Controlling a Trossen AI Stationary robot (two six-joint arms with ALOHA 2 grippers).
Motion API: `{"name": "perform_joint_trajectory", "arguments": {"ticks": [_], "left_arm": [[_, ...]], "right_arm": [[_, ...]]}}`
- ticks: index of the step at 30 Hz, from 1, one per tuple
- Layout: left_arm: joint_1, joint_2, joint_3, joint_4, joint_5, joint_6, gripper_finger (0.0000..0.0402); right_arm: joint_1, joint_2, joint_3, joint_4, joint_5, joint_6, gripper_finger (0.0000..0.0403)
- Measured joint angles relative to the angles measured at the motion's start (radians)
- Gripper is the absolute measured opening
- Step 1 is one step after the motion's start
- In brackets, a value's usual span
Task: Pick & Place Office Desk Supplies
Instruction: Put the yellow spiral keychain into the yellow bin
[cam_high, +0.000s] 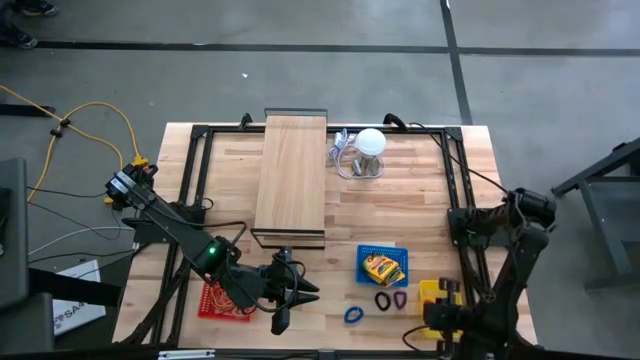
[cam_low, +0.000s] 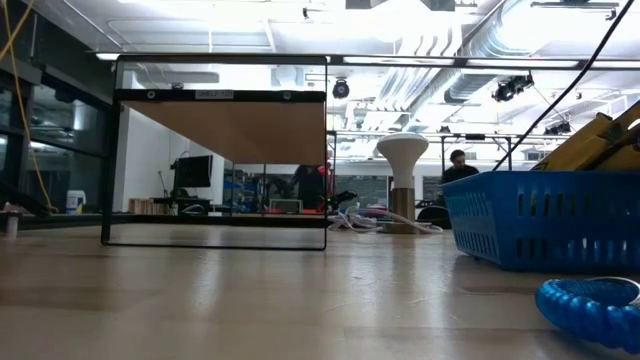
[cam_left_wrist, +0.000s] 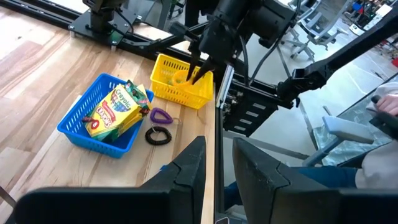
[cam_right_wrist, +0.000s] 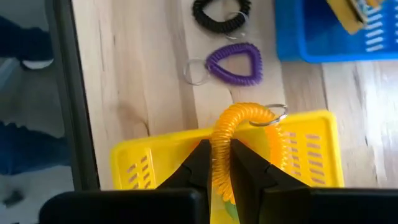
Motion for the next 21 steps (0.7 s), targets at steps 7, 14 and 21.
{"name": "perform_joint_trajectory", "arguments": {"ticks": [7, 14, 21], "left_arm": [[0.000, 0.000, 0.000, 0.000, 0.000, 0.000, 0.0077], [0.000, 0.000, 0.000, 0.000, 0.000, 0.000, 0.0077], [0.000, 0.000, 0.000, 0.000, 0.000, 0.000, 0.0077]], "right_arm": [[0.061, -0.003, 0.000, -0.059, 0.013, 0.133, 0.0028], [0.092, -0.003, 0.000, -0.066, 0.013, 0.175, 0.0028], [0.091, -0.003, 0.000, -0.066, 0.011, 0.176, 0.0028]]}}
